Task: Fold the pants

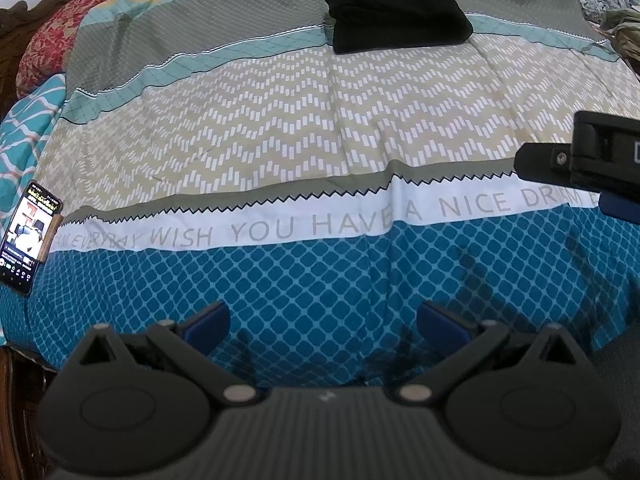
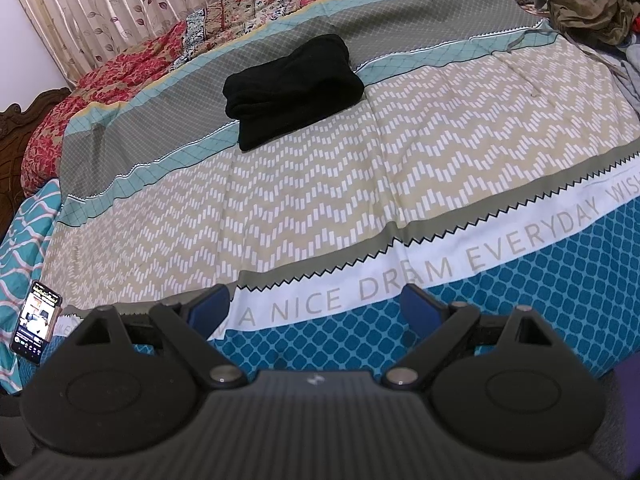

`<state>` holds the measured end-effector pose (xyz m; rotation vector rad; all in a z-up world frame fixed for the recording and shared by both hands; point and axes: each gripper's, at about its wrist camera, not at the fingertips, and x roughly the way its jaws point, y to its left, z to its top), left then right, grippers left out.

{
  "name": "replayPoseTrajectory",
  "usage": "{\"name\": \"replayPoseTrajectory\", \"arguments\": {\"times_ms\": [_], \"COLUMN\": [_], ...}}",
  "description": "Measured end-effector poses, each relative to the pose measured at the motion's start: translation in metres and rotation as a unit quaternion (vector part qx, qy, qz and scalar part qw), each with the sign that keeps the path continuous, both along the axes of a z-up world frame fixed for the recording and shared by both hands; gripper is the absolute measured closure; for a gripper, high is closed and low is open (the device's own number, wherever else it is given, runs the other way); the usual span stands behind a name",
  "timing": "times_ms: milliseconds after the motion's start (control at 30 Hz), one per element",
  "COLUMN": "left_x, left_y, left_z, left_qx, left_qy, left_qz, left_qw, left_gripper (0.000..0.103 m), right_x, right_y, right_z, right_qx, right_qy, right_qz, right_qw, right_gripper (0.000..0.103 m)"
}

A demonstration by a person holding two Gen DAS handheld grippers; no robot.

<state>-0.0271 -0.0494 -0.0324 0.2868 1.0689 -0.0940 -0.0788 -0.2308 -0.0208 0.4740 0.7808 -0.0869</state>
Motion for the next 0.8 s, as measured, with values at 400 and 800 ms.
{"name": "replayPoseTrajectory", "arguments": {"times_ms": [400, 800], "left_x": [-0.0013, -0.0015], "left_y": [-0.0015, -0.0001], "left_z": [-0.0013, 0.0017], "left_qx": [-0.001, -0.009], "left_qy": [0.003, -0.003], "left_qz": [-0.002, -0.006], "left_qw": [1.0000, 0.9999], "left_gripper": [0.000, 0.000], "right_x": [0.0000, -0.0002], "right_y": [-0.0005, -0.0008], "right_z": [0.0003, 0.0001], "right_qx": [0.000, -0.001], "right_qy": [0.000, -0.001], "right_qz": [0.000, 0.002], "right_qw": [1.000, 1.000], "right_gripper": [0.009, 0.009]}}
